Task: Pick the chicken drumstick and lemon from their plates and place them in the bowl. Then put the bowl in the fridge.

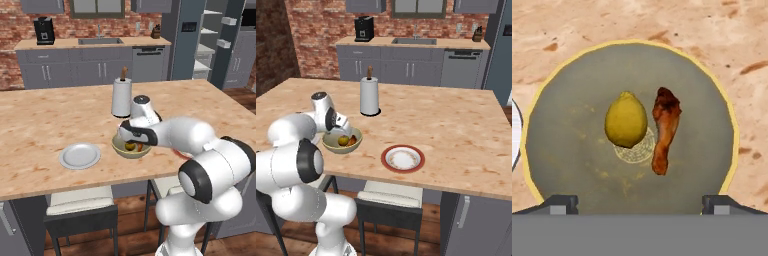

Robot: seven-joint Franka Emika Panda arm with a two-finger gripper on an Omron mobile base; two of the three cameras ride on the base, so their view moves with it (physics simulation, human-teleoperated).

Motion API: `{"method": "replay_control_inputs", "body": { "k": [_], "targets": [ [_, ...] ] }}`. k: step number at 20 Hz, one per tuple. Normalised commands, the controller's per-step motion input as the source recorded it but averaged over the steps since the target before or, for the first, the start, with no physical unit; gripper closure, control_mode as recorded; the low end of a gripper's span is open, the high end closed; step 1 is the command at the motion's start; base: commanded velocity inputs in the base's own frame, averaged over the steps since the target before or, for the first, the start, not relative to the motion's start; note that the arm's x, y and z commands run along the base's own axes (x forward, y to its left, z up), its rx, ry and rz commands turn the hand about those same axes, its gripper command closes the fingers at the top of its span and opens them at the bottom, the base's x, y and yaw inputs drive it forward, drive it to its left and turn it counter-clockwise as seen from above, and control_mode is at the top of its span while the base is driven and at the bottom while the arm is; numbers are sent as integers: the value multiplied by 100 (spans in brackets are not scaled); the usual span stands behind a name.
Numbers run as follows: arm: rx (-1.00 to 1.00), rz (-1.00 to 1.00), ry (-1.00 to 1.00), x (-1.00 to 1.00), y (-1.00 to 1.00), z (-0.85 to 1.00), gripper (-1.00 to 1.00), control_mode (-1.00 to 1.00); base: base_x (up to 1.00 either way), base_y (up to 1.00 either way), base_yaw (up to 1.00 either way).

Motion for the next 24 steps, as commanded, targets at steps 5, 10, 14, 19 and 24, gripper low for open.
{"method": "replay_control_inputs", "body": {
  "k": [5, 10, 14, 19, 24],
  "targets": [
    [-15, 38, 0, -3, 46, -7, -100, -100, 0, 0, 0],
    [-22, 39, 0, -4, 39, -15, -100, -100, 0, 0, 0],
    [-14, 36, 0, -8, 23, -7, -100, -100, 0, 0, 0],
    [-3, 31, 1, -12, 4, -10, -100, -100, 0, 0, 0],
    [-19, 8, 0, 10, 0, -25, -100, -100, 0, 0, 0]
  ]
}}
